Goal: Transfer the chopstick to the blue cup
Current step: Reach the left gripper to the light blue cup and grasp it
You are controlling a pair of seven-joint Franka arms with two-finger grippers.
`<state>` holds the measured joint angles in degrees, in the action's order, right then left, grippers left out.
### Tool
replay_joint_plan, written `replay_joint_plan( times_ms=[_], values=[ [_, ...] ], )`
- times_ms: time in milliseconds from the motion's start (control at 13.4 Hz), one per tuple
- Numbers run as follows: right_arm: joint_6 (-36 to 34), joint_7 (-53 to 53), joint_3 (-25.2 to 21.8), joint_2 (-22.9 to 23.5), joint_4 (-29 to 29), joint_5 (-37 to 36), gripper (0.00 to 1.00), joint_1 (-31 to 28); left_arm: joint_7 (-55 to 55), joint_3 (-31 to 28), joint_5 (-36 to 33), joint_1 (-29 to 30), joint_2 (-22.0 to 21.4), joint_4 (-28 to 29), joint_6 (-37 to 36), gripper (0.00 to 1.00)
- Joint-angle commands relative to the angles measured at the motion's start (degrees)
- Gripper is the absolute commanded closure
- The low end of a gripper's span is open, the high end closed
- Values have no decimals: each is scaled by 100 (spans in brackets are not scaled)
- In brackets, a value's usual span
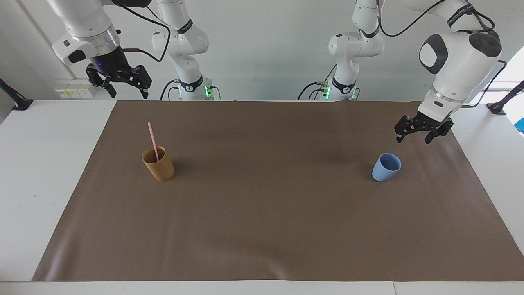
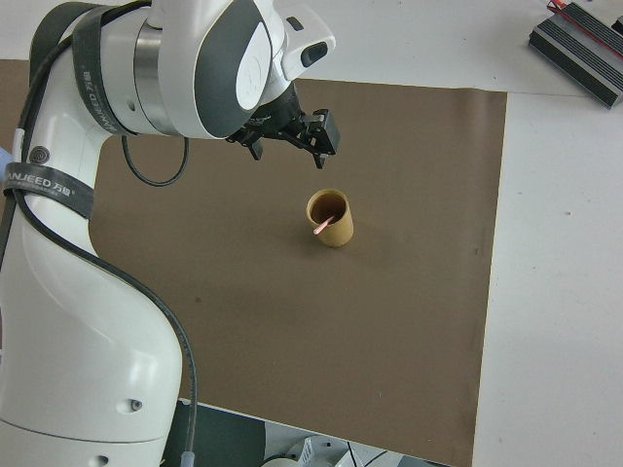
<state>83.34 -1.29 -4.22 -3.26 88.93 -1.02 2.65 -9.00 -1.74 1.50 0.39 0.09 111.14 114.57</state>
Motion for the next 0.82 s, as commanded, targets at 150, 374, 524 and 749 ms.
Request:
replay_joint_plan(
  times_ms=[150,374,524,749],
  values=[
    [-28,6,27,-87,80,84,0,-45,-295,33,281,233,500,478,934,0],
    [-28,6,27,-87,72,84,0,-45,-322,33,430,207,790,513,1059,0],
    [-19,6,27,-87,72,84,0,-45,-322,33,430,189,870,557,1085,6],
    [-19,6,27,-87,72,84,0,-45,-269,33,500,163,862,829,1392,61]
  ],
)
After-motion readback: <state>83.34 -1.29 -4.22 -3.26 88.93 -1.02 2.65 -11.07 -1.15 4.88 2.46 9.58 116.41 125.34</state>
